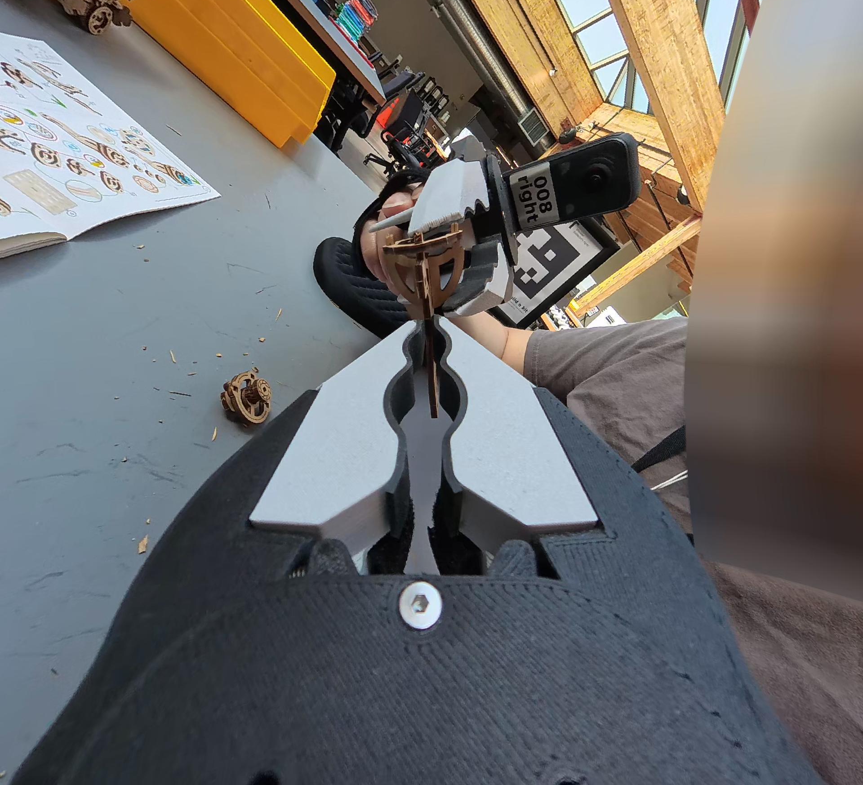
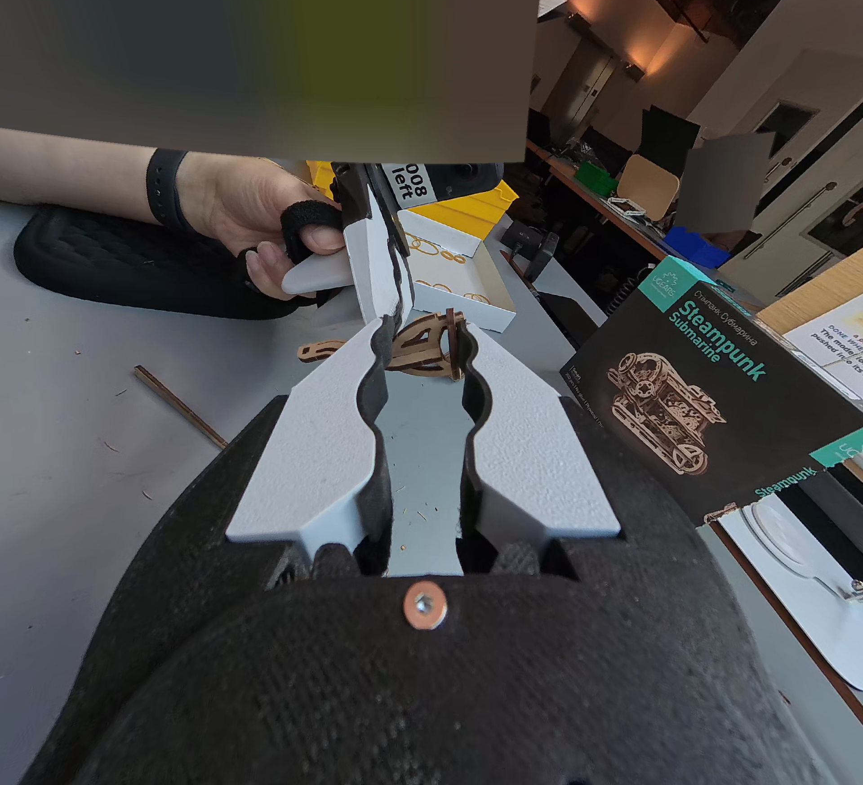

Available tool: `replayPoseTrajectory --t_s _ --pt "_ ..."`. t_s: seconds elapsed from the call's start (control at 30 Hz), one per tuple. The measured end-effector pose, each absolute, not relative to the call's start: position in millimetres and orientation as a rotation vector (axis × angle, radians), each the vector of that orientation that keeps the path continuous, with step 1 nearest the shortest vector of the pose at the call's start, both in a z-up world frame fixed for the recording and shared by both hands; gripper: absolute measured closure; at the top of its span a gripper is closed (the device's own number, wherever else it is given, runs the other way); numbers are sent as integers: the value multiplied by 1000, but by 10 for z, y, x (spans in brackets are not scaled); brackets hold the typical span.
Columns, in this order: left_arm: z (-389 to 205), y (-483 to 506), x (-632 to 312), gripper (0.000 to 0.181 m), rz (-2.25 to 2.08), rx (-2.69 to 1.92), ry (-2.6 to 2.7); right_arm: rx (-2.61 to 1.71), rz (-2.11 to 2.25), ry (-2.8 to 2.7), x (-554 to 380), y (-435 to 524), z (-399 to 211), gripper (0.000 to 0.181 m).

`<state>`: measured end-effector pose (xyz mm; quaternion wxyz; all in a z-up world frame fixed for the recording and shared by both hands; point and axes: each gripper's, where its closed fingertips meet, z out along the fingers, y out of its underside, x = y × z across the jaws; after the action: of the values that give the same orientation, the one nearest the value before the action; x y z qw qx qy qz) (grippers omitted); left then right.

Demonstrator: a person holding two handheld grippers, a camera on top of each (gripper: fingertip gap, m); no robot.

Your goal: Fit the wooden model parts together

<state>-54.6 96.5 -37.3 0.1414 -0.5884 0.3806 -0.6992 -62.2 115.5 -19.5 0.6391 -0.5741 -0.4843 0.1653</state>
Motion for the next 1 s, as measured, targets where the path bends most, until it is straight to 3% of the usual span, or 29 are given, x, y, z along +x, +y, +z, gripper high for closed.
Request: replayPoseTrajectory --t_s 0.27,0.53,0.87,1.0 --pt "-476 1047 -539 181 -1928 -1772 1081 -1236 358 -1087 -522 1135 -46 157" --pt "-741 1227 -526 181 -1538 -1865 1143 -1363 73 -1210 -593 1272 -377 154" --pt "-805 1243 -514 181 -1441 -1870 1173 -1516 284 -1153 -641 1298 -517 154" --pt "-761 1252 -521 181 -1442 -1851 1166 -1438 175 -1184 -571 1312 -456 150"
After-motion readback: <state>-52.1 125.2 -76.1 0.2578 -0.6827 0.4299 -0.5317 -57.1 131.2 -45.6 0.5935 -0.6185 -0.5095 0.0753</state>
